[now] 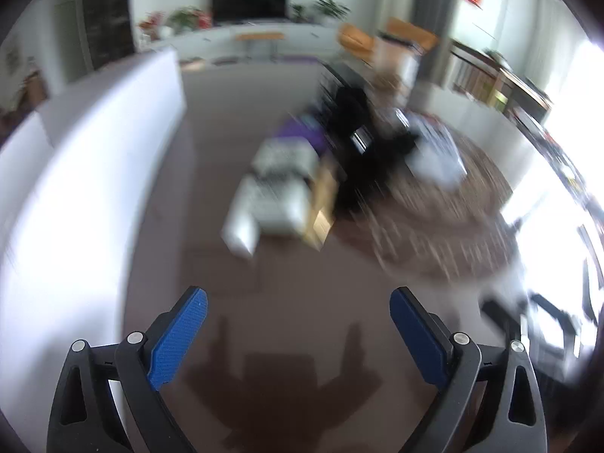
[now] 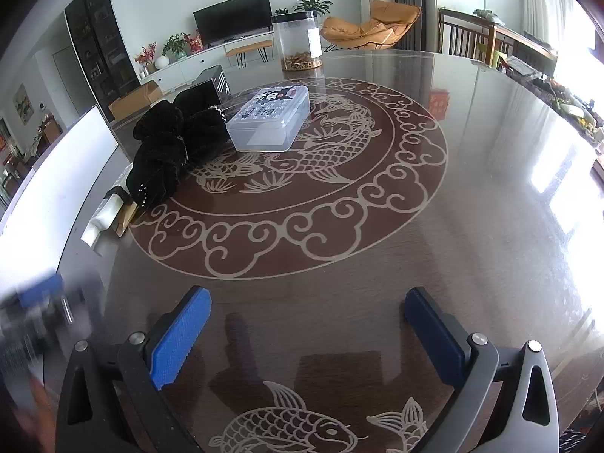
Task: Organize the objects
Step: 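Return both tools to the table above the remaining items, then grasp the white lotion bottle with the left gripper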
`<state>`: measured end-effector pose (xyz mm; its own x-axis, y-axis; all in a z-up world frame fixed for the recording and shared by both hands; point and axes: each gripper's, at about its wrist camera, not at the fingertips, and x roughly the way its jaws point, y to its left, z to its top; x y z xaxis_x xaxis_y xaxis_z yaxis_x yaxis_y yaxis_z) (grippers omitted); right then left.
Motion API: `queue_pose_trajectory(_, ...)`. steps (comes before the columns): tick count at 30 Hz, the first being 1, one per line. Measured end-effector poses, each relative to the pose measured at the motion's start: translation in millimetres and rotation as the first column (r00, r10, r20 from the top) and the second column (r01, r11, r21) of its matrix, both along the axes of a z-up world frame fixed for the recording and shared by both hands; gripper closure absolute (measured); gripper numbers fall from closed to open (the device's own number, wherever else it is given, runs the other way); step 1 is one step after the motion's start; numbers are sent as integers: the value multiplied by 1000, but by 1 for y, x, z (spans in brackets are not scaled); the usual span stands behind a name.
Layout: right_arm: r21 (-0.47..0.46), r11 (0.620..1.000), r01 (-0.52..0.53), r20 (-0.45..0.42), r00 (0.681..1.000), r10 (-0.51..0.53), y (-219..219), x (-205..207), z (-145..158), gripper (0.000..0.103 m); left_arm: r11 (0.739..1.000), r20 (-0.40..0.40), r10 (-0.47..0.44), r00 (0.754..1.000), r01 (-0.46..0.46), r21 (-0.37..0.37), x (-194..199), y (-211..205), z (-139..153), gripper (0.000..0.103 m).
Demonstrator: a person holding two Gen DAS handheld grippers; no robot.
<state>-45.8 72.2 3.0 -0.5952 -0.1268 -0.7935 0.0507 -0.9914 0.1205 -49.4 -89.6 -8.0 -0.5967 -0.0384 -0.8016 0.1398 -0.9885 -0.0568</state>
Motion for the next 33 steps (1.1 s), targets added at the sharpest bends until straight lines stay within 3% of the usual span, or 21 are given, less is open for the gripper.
queue_pose_trajectory(3, 3, 1000, -1, 1, 1000, 1, -1, 0, 0, 0, 996, -17, 61, 998, -62, -63, -29, -10, 10, 4)
queue_pose_trajectory(7, 3, 1000, -2, 0, 1000, 2, -1, 1, 0, 0, 984, 18, 134, 991, -131, -123, -64, -23, -3, 4)
queue_pose_trajectory(12, 6, 1000, -4, 1, 1000, 4, -2, 1, 0, 0, 987, 96, 161, 982, -159, -33, -93, -39, -27, 4)
queue_pose_trajectory(14, 5, 1000, -4, 1, 1000, 4, -2, 1, 0, 0, 988, 89, 142, 986, -147, 55, -99, -44, -30, 1)
queue_pose_trajectory(18, 6, 1000, -4, 1, 1000, 4, -2, 1, 0, 0, 993, 74, 101, 992, -106, 53, -105, -39, -33, 1)
queue_pose_trajectory(21, 8, 1000, -4, 1, 1000, 4, -2, 1, 0, 0, 995, 44, 79, 996, -81, 62, -102, -34, -30, 28)
queue_pose_trajectory(22, 8, 1000, -4, 1, 1000, 4, -2, 1, 0, 0, 995, 36, 78, 996, -80, 59, -100, -32, -29, 45)
queue_pose_trajectory(28, 9, 1000, -4, 1, 1000, 4, -2, 0, 0, 0, 999, 16, 46, 999, -46, 1, -73, -9, -28, 48)
queue_pose_trajectory(33, 16, 1000, -4, 2, 1000, 4, -3, 0, -1, 0, 998, 22, -67, 997, 68, -12, -36, 25, -30, 48)
